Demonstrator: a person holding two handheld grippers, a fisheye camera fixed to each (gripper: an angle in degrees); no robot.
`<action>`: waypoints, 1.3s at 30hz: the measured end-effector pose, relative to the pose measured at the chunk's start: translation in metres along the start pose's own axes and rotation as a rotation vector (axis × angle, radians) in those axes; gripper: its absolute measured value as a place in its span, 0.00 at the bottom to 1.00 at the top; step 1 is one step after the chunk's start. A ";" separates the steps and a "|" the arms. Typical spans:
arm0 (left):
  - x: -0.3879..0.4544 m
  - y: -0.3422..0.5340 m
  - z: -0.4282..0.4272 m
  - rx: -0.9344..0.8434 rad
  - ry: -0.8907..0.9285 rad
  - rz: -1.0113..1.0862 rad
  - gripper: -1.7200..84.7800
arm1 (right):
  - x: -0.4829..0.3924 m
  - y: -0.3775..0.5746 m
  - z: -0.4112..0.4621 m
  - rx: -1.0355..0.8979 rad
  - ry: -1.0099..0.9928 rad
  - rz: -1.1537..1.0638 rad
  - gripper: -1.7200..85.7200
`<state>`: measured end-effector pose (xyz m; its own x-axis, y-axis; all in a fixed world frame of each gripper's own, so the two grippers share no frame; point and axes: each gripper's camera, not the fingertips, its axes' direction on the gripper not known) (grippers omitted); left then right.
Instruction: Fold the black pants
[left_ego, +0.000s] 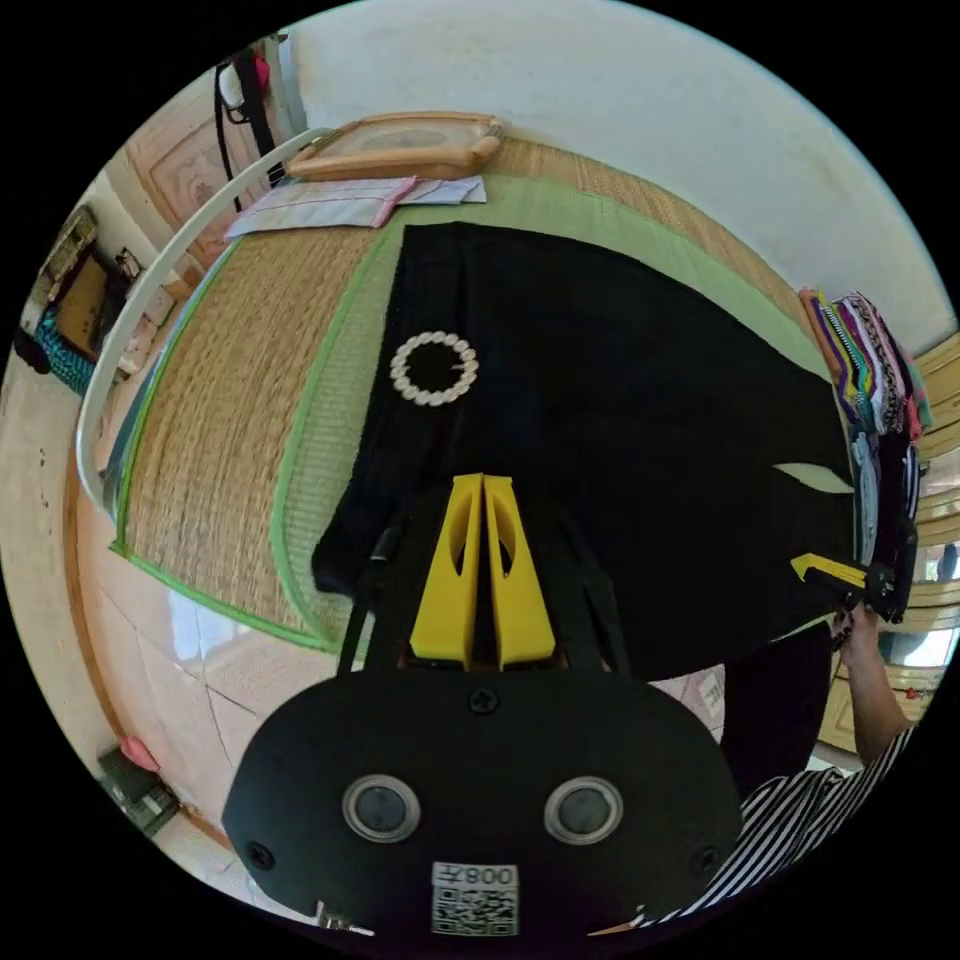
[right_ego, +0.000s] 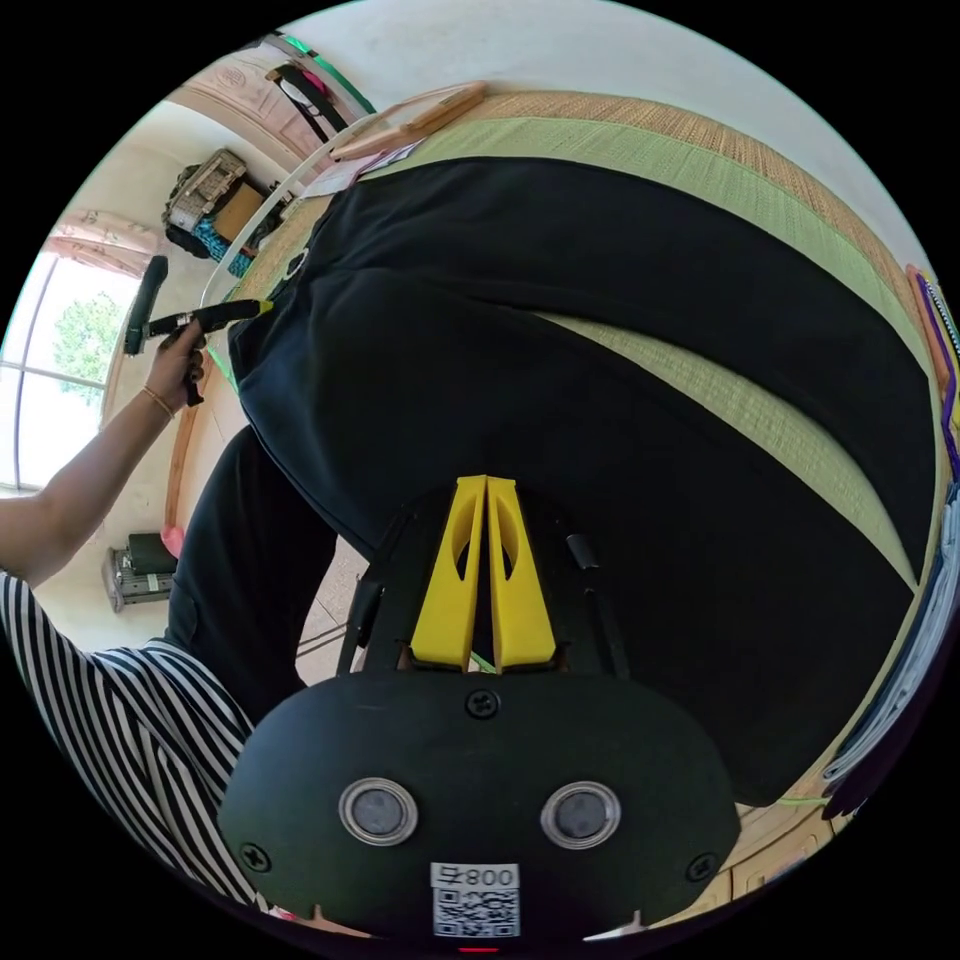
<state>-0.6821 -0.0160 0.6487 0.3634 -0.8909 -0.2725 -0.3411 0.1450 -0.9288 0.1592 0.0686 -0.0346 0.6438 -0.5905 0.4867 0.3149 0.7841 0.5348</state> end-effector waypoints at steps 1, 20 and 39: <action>0.000 0.004 0.007 -0.029 -0.003 0.019 0.02 | 0.001 -0.001 -0.001 -0.004 -0.006 -0.004 0.02; 0.149 -0.127 0.047 0.052 0.094 0.105 0.02 | 0.005 0.023 -0.048 -0.006 -0.010 -0.049 0.02; 0.510 -0.270 0.088 0.074 0.642 0.660 0.11 | 0.230 0.170 -0.249 0.478 0.155 0.557 0.07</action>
<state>-0.3280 -0.4716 0.7382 -0.4432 -0.6821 -0.5817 -0.2433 0.7160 -0.6543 0.5346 0.1138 -0.0033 0.7216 -0.0694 0.6888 -0.4006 0.7696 0.4972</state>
